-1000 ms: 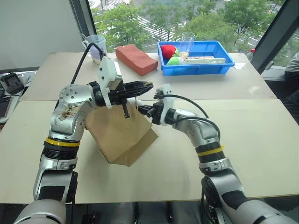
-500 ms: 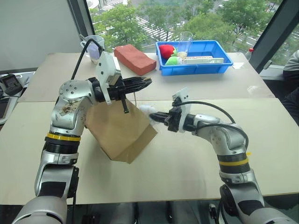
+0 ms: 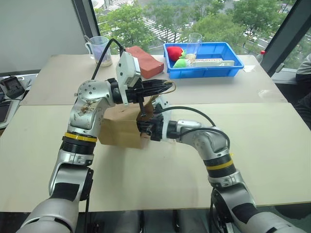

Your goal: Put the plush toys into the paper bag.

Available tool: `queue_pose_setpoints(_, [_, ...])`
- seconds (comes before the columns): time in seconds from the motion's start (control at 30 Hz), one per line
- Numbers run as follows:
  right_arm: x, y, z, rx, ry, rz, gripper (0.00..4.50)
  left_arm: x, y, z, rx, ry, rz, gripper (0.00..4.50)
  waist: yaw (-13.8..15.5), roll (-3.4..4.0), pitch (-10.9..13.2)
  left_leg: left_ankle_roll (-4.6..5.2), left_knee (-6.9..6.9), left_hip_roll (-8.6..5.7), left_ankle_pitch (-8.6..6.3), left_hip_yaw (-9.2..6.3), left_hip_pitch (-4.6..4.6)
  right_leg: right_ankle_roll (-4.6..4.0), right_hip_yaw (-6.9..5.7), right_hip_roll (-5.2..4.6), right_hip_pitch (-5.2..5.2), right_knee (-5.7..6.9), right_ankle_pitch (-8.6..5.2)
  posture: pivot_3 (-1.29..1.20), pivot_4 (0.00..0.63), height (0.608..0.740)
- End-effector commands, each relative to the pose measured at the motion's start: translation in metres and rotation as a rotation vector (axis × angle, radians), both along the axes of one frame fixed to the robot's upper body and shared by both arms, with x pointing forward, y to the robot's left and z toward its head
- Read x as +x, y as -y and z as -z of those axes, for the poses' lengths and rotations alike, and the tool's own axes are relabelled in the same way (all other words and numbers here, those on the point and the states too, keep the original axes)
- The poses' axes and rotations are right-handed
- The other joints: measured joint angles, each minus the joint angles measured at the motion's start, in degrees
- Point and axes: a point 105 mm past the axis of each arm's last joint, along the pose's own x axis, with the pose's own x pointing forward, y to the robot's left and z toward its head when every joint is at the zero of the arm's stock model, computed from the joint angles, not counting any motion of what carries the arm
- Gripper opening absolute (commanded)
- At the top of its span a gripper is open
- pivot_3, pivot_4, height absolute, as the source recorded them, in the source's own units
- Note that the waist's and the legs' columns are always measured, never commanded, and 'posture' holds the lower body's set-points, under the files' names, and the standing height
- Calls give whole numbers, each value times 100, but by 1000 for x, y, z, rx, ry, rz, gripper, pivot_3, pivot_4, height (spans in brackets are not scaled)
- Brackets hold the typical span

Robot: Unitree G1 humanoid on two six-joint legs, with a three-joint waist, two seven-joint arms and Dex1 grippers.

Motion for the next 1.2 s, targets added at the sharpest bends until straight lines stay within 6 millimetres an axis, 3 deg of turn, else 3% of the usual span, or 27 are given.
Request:
queue_pose_setpoints(0.03, [4, -4, -2, 18, 59, 32, 17, -9, 0, -5, -1, 30, 16, 0, 2, 0, 0, 0, 0, 0, 0, 0, 0, 0, 0, 0, 0, 0, 0, 0, 150, 740])
queue_pose_setpoints(0.2, [9, -2, 13, -53, 130, 56, 17, -11, -1, -4, 1, 25, 11, 0, 6, 0, 0, -1, 1, -1, 1, 0, 0, 0, 0, -1, 1, 0, 0, 0, 150, 740])
queue_pose_setpoints(0.27, [8, -2, 13, -41, 131, 45, 968, -12, -2, -3, 3, 24, 7, 0, -1, 0, 0, -1, 1, -1, 1, 0, 0, 0, 0, -1, 1, 0, 0, 0, 150, 740])
queue_pose_setpoints(0.37, [2, 1, 15, -77, 177, -4, 1922, -13, -4, -1, 5, 21, 2, 0, -15, 0, 0, -1, 0, 0, 1, -1, 1, 0, 0, 0, 0, 0, 0, 0, 150, 740])
queue_pose_setpoints(0.6, [1, 32, 10, -91, 213, -2, 4338, -17, -10, 6, 19, 19, -18, 0, 4, 0, 0, -1, 1, 0, 0, -1, 0, 0, 0, -1, 1, -1, 0, 0, 150, 740])
queue_pose_setpoints(0.83, [6, 89, -8, -164, 293, 74, 4425, -20, -17, 11, 23, 12, -38, 0, 47, 0, 0, 1, 1, 0, 0, 0, 1, 0, 0, -2, 4, -4, 0, 0, 150, 740])
queue_pose_setpoints(1.0, [-4, 128, 7, -361, 362, 18, 4425, -20, -21, 13, 25, 8, -49, 0, 70, -1, 1, 5, 2, -1, -3, 3, -2, 0, -2, -3, 9, -12, 0, 0, 150, 740])
queue_pose_setpoints(1.2, [-5, 130, 26, -436, 382, -25, 4425, -19, -21, 12, 26, 8, -55, 0, -13, -2, 1, 6, 3, 7, -4, 15, 6, 0, 6, 2, 11, -12, 0, 0, 150, 740])
